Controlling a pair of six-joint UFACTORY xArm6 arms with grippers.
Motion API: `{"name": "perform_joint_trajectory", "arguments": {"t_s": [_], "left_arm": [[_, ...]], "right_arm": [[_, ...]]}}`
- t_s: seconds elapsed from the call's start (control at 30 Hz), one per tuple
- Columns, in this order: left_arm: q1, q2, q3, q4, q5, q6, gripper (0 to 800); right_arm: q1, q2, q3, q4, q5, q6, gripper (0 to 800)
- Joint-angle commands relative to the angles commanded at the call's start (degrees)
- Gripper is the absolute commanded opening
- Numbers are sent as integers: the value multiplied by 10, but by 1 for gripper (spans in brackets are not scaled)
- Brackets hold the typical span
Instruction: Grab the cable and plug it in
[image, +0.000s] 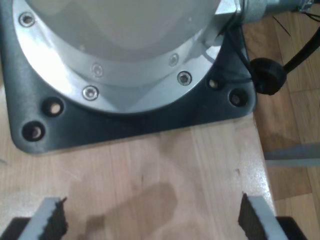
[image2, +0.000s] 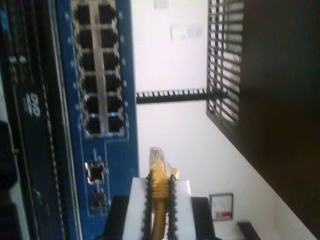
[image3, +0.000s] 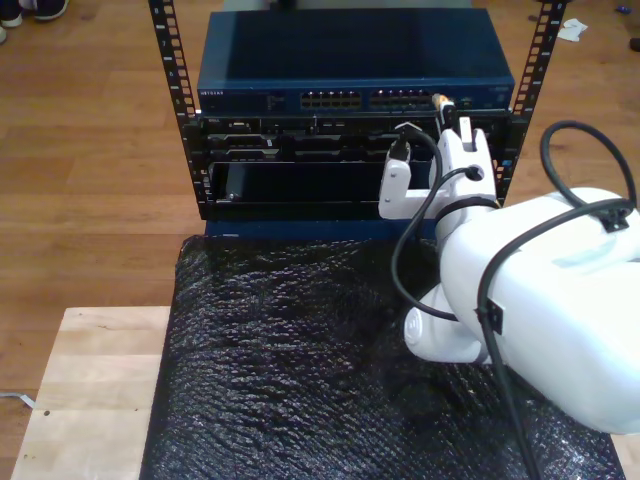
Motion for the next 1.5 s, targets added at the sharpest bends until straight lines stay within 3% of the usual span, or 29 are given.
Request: {"name": "perform_joint_trajectory", "arguments": {"t_s": [0.4, 1.5], "left_arm": [[0, 0, 0, 0, 0, 0, 800], [0, 0, 0, 0, 0, 0, 800]], "right_arm": [[22, 26, -41, 61, -1, -17, 0], [26, 72, -93, 63, 0, -13, 0]]}}
